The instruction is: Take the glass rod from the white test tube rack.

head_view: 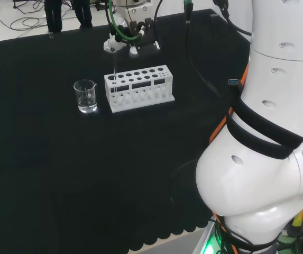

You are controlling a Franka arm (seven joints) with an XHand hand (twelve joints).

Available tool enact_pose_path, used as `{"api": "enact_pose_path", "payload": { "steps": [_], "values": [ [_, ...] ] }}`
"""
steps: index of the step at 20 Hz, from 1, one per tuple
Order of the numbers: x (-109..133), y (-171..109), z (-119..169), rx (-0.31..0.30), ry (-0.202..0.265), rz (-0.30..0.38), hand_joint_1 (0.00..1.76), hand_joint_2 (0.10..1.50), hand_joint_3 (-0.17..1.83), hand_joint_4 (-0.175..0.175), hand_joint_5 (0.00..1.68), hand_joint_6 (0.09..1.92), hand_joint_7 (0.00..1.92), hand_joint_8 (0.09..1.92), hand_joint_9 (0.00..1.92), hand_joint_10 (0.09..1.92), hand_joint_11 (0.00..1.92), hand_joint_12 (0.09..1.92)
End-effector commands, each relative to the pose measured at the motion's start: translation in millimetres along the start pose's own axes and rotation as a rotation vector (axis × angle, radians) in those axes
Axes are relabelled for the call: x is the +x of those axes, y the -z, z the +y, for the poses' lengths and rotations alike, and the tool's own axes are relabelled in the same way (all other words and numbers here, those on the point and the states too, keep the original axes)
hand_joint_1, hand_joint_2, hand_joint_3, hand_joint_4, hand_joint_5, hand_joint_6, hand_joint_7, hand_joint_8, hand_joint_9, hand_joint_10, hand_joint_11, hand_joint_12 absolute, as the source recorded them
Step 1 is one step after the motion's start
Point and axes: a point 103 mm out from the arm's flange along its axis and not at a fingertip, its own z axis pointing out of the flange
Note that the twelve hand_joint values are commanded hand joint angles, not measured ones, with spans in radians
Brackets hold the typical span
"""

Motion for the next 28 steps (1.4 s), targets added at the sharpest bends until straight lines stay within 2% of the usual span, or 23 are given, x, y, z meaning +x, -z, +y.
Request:
{"api": "enact_pose_path", "payload": {
  "steps": [1, 10, 15, 17, 20, 23, 24, 27, 28],
  "values": [
    [5.9, -4.9, -0.3, -0.007, 0.01, 0.003, 0.73, 1.16, -0.17, -0.175, 0.55, 0.74, 0.97, 0.95, 1.54, 0.88, 1.65, 0.99],
    [11.7, -11.2, 3.6, -0.004, 0.007, 0.04, 0.92, 1.14, -0.17, -0.175, 0.65, 0.82, 0.99, 0.99, 1.67, 0.72, 1.79, 0.71],
    [16.1, -12.2, 9.7, -0.041, 0.001, 0.065, 1.1, 1.12, -0.17, -0.175, 0.74, 0.8, 1.01, 1.01, 1.7, 0.62, 1.85, 0.56],
    [18.5, -9.7, 11.5, -0.073, 0.0, 0.078, 1.19, 1.12, -0.17, -0.175, 0.79, 0.8, 1.05, 1.02, 1.68, 0.62, 1.87, 0.5],
    [20.8, -2.3, 13.0, -0.122, -0.017, 0.104, 1.23, 1.14, -0.07, -0.175, 0.91, 1.0, 1.03, 1.05, 1.65, 0.72, 1.81, 0.45],
    [22.1, 5.3, 11.6, -0.161, -0.031, 0.091, 1.27, 1.12, -0.04, -0.175, 0.95, 0.86, 1.08, 1.09, 1.63, 0.82, 1.78, 0.46],
    [22.3, 7.5, 10.4, -0.177, -0.036, 0.087, 1.28, 1.11, -0.05, -0.175, 0.98, 0.87, 1.08, 1.04, 1.63, 0.84, 1.78, 0.47],
    [22.7, 13.5, 6.0, -0.213, -0.058, 0.072, 1.21, 1.13, -0.14, -0.175, 1.07, 0.86, 1.33, 1.08, 1.67, 0.85, 1.79, 0.49],
    [22.5, 16.6, 3.9, -0.211, -0.065, 0.061, 1.23, 1.13, -0.16, -0.175, 1.09, 0.84, 1.27, 1.01, 1.67, 0.86, 1.78, 0.49]
  ]
}}
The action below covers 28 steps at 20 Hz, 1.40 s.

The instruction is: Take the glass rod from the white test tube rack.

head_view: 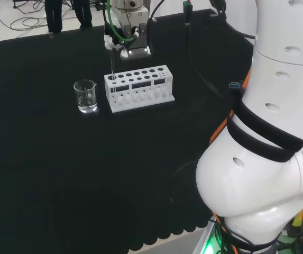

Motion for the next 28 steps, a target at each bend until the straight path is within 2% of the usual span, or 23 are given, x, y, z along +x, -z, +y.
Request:
{"api": "enact_pose_path", "payload": {
  "steps": [1, 4, 7, 12, 21, 28],
  "values": [
    [3.0, 18.0, -7.0, -0.052, -0.041, -0.037, 1.26, 1.14, -0.17, -0.175, 1.1, 0.75, 1.21, 1.02, 1.66, 0.87, 1.77, 0.5],
    [2.4, 28.4, -11.5, -0.009, -0.059, -0.066, 1.29, 1.14, -0.17, -0.175, 1.12, 0.57, 1.15, 1.06, 1.65, 0.88, 1.75, 0.52],
    [4.1, 41.7, -16.0, 0.041, -0.07, -0.084, 1.3, 1.14, -0.17, -0.175, 1.13, 0.54, 1.14, 1.07, 1.65, 0.88, 1.75, 0.53],
    [7.4, 61.6, -25.0, 0.075, -0.073, -0.102, 1.3, 1.13, -0.17, -0.175, 1.15, 0.49, 1.14, 1.07, 1.66, 0.89, 1.74, 0.56],
    [23.5, 99.5, -51.0, 0.012, -0.041, -0.082, 1.3, 1.13, -0.17, -0.175, 1.18, 0.43, 1.14, 1.08, 1.66, 0.89, 1.74, 0.61],
    [27.4, 109.9, -61.7, 0.0, -0.037, -0.077, 1.3, 1.13, -0.17, -0.175, 1.18, 0.42, 1.14, 1.09, 1.66, 0.9, 1.74, 0.63]
  ]
}}
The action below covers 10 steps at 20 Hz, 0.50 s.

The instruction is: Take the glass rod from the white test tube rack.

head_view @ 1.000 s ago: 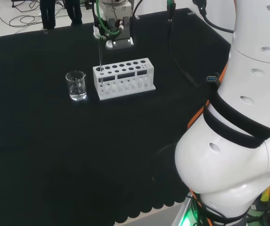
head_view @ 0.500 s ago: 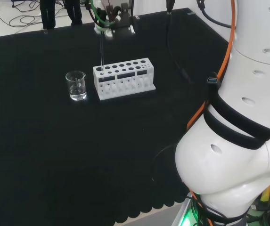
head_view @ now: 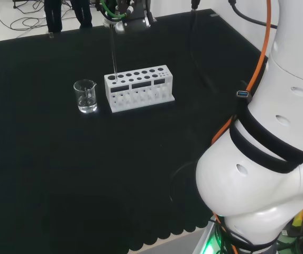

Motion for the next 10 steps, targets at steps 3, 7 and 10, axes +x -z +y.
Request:
{"api": "enact_pose_path", "payload": {
  "steps": [3, 7, 10],
  "values": [
    [6.3, 23.6, -25.8, -0.048, 0.016, 0.022, 1.3, 1.13, -0.17, -0.175, 1.18, 0.41, 1.14, 1.09, 1.66, 0.9, 1.74, 0.63],
    [9.7, 25.3, -32.7, -0.052, 0.031, 0.023, 1.3, 1.13, -0.17, -0.175, 1.19, 0.41, 1.14, 1.09, 1.67, 0.9, 1.74, 0.64],
    [12.6, 27.4, -36.0, -0.058, 0.041, 0.023, 1.3, 1.13, -0.17, -0.175, 1.19, 0.41, 1.14, 1.09, 1.67, 0.91, 1.74, 0.64]
  ]
}}
